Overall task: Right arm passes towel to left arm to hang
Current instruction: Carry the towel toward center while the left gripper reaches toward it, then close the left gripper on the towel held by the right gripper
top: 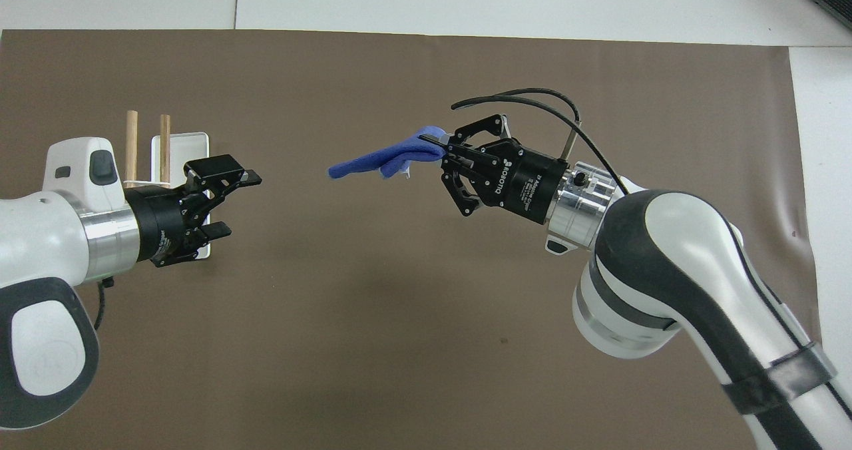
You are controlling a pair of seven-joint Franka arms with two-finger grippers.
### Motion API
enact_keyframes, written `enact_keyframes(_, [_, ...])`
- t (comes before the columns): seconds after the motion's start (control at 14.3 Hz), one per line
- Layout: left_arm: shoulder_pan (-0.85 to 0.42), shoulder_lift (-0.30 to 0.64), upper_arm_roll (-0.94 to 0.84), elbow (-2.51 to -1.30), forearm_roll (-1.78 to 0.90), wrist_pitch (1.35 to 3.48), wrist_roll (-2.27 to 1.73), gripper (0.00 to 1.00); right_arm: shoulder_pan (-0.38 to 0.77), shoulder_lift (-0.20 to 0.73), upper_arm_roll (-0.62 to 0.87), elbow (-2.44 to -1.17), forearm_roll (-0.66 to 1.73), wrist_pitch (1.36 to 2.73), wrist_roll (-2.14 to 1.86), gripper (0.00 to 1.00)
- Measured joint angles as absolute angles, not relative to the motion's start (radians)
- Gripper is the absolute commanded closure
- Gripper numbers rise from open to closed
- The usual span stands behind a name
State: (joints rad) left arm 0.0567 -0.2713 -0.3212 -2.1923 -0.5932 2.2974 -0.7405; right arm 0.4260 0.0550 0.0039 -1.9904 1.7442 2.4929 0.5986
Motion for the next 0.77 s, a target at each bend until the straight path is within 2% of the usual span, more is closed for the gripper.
enact_keyframes(0.56, [0.056, -0.250, -0.531, -2.207, -0.665, 2.578, -1.199, 0.00, 0.426, 0.055, 0.004, -1.990, 1.745, 2.494, 0.601, 1.00])
enact_keyframes(0.77, [0.057, -0.250, -0.562, -2.205, -0.666, 2.611, -1.309, 0.00, 0.426, 0.055, 0.004, -1.990, 1.745, 2.494, 0.601, 1.00])
